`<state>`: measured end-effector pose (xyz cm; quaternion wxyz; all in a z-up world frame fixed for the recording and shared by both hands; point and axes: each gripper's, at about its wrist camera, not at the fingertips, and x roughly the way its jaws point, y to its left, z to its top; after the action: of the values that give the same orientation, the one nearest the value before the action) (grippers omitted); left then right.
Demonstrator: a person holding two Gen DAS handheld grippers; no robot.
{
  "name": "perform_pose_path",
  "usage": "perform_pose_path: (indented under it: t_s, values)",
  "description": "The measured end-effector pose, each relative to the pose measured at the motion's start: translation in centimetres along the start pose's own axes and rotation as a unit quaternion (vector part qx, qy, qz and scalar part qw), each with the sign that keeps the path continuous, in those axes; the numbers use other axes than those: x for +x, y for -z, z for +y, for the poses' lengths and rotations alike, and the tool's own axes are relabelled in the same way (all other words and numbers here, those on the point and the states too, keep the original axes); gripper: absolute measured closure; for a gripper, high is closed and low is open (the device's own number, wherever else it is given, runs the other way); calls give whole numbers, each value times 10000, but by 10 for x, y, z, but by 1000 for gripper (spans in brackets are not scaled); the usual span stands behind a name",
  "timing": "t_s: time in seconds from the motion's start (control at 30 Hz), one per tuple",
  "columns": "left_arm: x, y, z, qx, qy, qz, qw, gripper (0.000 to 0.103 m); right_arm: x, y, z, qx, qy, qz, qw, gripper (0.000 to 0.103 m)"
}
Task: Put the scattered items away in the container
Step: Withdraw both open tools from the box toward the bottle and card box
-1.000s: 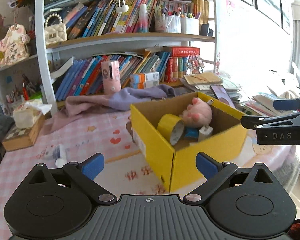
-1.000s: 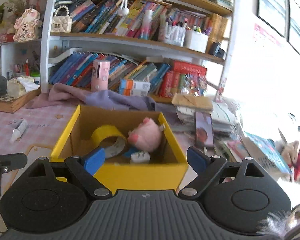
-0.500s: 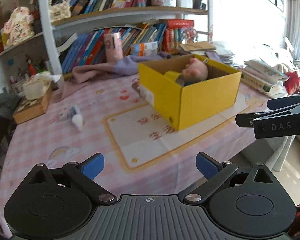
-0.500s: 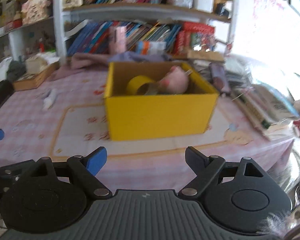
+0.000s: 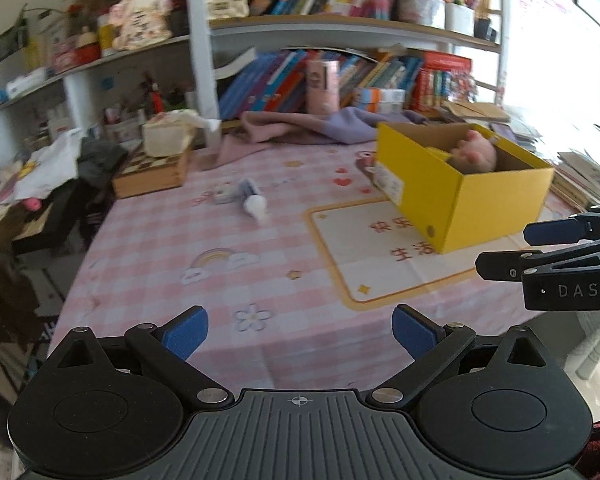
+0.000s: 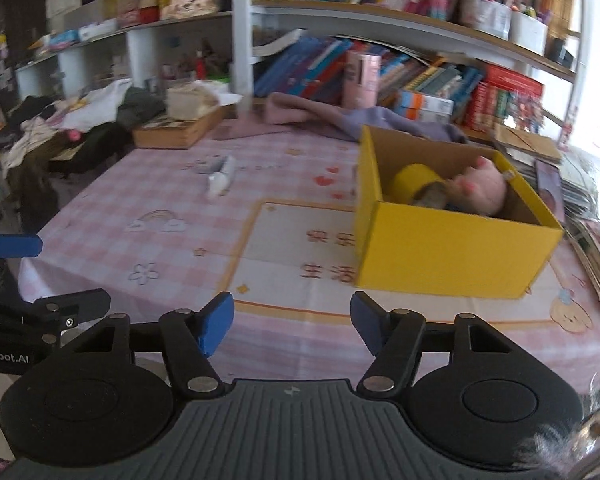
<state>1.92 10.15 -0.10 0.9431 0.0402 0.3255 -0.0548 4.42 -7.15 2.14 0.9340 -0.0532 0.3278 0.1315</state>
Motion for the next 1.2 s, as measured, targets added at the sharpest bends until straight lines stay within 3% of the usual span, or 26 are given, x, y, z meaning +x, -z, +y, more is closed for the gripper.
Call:
perform_pose_path:
  t_s: [0.4, 0.6, 0.97, 1.2]
  values:
    - [-6, -1, 29, -298, -260, -127, 9991, 3, 11, -18, 26, -344, -280, -52, 9990, 45]
    - [0, -5, 34, -412, -282, -111, 9987, 3, 21, -25, 31, -460, -324, 42, 9984, 56]
    - [29, -17, 48, -406, -379, 3, 9985, 3, 60, -40, 34, -506, -468, 124, 9975, 62]
    - [65, -41, 68, -442, -393, 117, 9982, 3, 98, -61, 31, -460, -503, 290, 9972, 64]
